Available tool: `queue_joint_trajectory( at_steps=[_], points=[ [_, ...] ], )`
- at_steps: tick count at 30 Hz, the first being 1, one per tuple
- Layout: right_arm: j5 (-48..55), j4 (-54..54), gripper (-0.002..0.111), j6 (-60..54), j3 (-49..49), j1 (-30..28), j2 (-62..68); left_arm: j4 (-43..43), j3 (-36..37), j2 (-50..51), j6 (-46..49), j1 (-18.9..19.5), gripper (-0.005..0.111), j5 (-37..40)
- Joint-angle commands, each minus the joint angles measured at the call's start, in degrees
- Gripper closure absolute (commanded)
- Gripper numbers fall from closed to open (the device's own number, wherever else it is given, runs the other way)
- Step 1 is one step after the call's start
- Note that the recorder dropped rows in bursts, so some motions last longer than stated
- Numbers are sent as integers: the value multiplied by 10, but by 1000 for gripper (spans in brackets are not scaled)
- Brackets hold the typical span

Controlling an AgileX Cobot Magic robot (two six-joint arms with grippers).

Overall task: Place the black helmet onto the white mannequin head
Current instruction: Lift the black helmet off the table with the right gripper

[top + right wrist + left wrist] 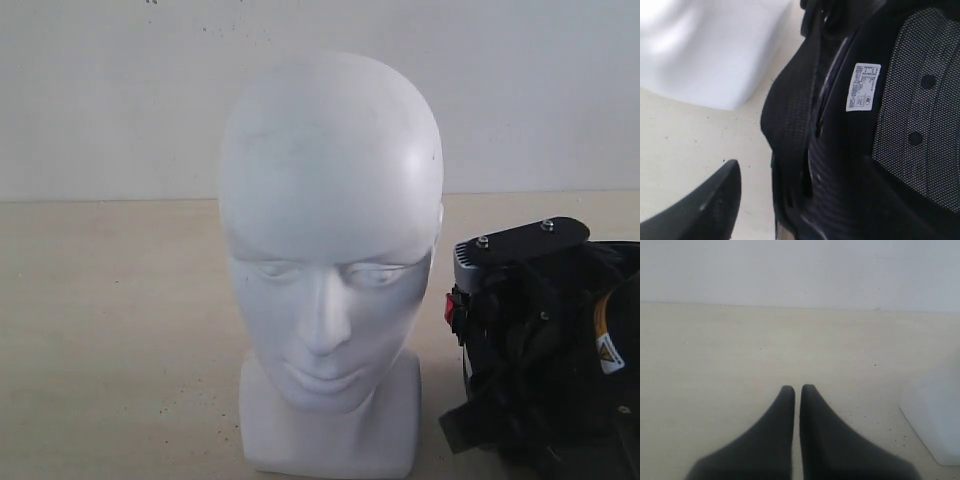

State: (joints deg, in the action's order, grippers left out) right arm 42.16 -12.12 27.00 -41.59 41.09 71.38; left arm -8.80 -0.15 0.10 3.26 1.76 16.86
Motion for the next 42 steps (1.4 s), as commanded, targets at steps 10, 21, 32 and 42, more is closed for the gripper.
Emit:
queue_joint_trajectory(
  at_steps=[10,21,32,42],
  points=[
    [-120,-12,45,16,60,1,1,2,1,-1,2,-3,102,1],
    [-104,-55,45,60,63,1,4,2,1,-1,2,-3,102,1],
    [-143,-89,45,76,63,1,65,2,1,-1,2,-3,102,1],
    [-125,-173,64,161,63,1,72,2,1,-1,2,-3,102,1]
  ],
)
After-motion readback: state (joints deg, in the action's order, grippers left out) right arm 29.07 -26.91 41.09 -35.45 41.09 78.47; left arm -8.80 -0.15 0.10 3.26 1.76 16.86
